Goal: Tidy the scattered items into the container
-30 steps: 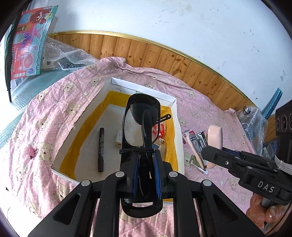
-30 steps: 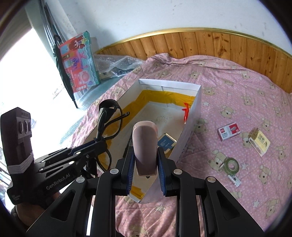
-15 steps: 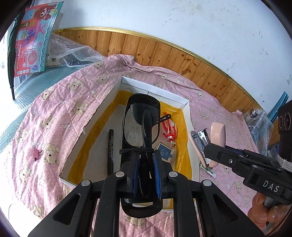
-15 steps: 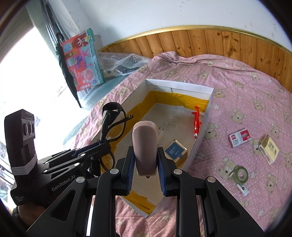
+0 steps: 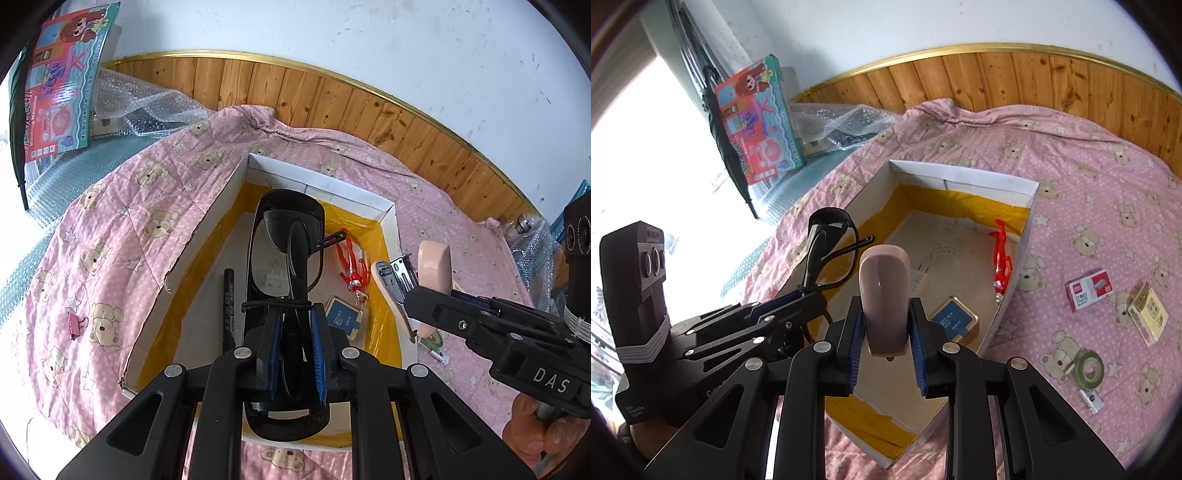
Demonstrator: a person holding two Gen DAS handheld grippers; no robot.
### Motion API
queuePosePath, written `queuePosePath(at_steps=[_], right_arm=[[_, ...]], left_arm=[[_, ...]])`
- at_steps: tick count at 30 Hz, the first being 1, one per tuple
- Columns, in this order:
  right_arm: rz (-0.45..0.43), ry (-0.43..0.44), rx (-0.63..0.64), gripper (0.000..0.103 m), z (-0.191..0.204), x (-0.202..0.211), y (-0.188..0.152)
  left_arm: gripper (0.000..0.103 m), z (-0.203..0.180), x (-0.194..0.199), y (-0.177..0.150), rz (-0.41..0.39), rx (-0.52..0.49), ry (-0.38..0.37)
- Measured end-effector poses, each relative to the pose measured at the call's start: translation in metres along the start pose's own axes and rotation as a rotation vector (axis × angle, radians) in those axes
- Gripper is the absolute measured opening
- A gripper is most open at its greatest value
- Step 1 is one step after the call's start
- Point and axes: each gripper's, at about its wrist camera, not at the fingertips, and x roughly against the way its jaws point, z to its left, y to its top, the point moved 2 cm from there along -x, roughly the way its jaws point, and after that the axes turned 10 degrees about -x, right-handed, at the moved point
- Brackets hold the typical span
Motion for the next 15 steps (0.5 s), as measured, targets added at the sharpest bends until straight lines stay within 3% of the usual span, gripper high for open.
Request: queuePosePath(at_steps=[15], right_arm=[[0.019,0.012,-0.002,0.025,-0.001,-0.02,0.017]], left_arm=[[0.016,0.017,-0.014,0.017,0.015,0.006,0.014]])
